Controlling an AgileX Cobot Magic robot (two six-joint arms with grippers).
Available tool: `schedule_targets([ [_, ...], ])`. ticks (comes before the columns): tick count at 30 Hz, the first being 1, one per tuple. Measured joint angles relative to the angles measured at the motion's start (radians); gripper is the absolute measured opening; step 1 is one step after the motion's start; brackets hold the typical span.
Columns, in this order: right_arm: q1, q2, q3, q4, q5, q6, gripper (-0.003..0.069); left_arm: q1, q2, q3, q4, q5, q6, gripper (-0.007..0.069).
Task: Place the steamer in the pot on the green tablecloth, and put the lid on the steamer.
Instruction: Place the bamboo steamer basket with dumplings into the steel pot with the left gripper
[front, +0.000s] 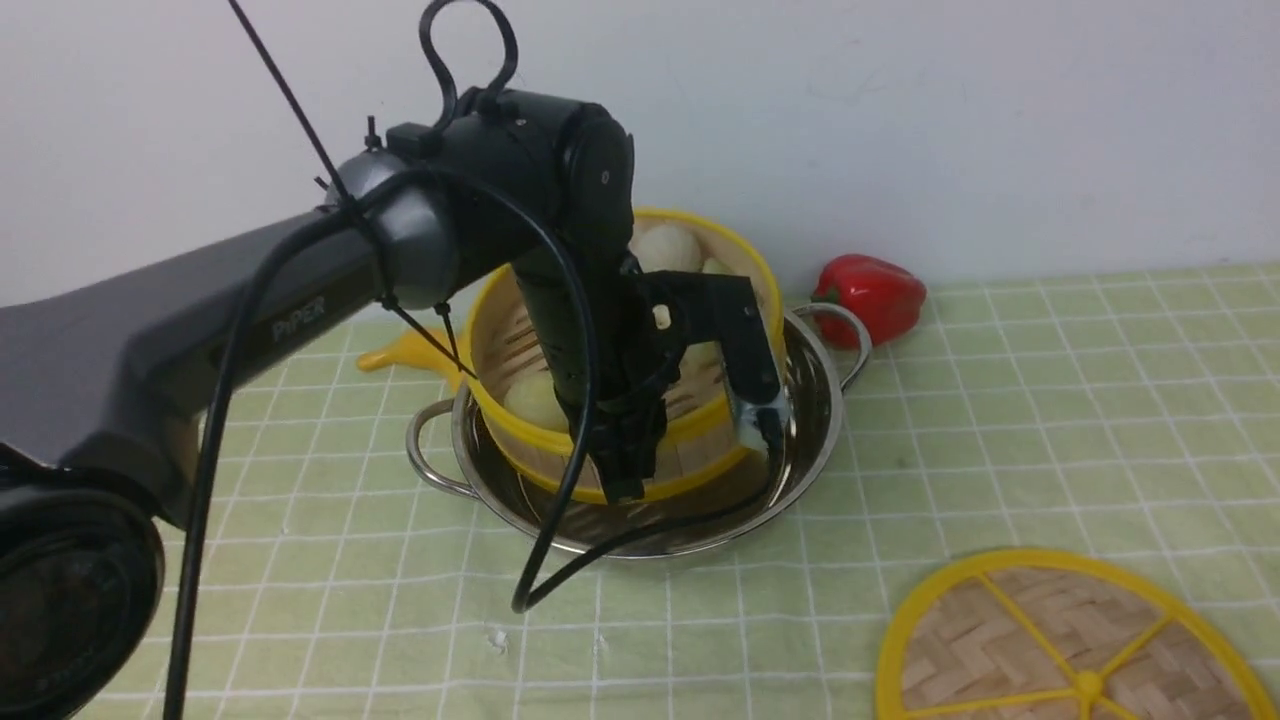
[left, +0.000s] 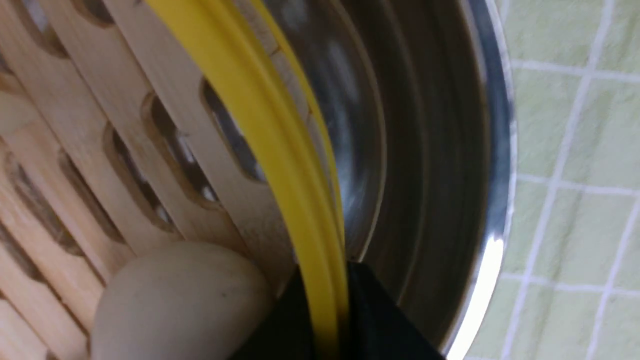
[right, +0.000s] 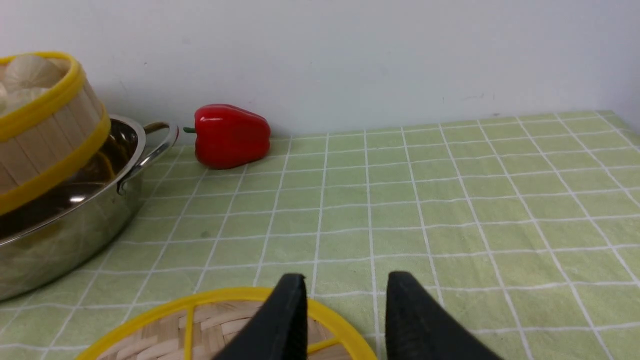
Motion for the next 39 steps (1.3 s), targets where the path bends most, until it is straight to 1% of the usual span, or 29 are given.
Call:
schedule_targets([
  [3, 0.0, 0.0, 0.0, 0.0, 0.0, 0.0, 0.0243, -0.012, 0.027, 0.0, -0.022, 0.008, -0.002, 0.004],
  [17, 0.0, 0.0, 0.0, 0.0, 0.0, 0.0, 0.0243, -0.03, 0.085, 0.0, -0.01, 0.003, -0.014, 0.0041],
  [20, 0.0, 0.0, 0.0, 0.0, 0.0, 0.0, 0.0243, -0.031, 0.085, 0.0, -0.006, 0.003, -0.015, 0.0059],
  [23, 0.0, 0.0, 0.0, 0.0, 0.0, 0.0, 0.0243, -0.031, 0.085, 0.0, -0.006, 0.007, -0.019, 0.0143],
  [25, 0.0, 0.0, 0.0, 0.0, 0.0, 0.0, 0.0243, -0.031, 0.085, -0.001, -0.006, 0.007, -0.042, 0.0235],
  [26, 0.0, 0.0, 0.0, 0.0, 0.0, 0.0, 0.0243, -0.031, 0.085, -0.002, -0.006, 0.007, -0.044, 0.0244],
  [27, 0.0, 0.0, 0.0, 0.0, 0.0, 0.0, 0.0243, -0.031, 0.083, -0.003, -0.006, 0.008, -0.066, 0.0308],
  [28, 0.0, 0.0, 0.0, 0.0, 0.0, 0.0, 0.0243, -0.031, 0.081, -0.005, -0.006, 0.009, -0.08, 0.0353],
  [29, 0.0, 0.0, 0.0, 0.0, 0.0, 0.0, 0.0243, -0.031, 0.08, -0.005, -0.007, 0.01, -0.086, 0.0371],
  [30, 0.0, 0.0, 0.0, 0.0, 0.0, 0.0, 0.0243, -0.031, 0.076, -0.009, -0.005, 0.01, -0.105, 0.0426],
  [32, 0.0, 0.0, 0.0, 0.0, 0.0, 0.0, 0.0243, -0.031, 0.06, -0.009, 0.0, 0.008, -0.142, 0.0495],
  [34, 0.0, 0.0, 0.0, 0.0, 0.0, 0.0, 0.0243, -0.031, 0.038, -0.009, 0.014, 0.01, -0.181, 0.0528],
  [36, 0.0, 0.0, 0.0, 0.0, 0.0, 0.0, 0.0243, -0.031, 0.007, -0.017, 0.037, 0.012, -0.222, 0.0533],
  [38, 0.0, 0.0, 0.0, 0.0, 0.0, 0.0, 0.0243, -0.031, -0.039, -0.043, 0.067, 0.016, -0.267, 0.0504],
  [39, 0.0, 0.0, 0.0, 0.0, 0.0, 0.0, 0.0243, -0.031, -0.045, -0.043, 0.071, 0.016, -0.272, 0.0498],
])
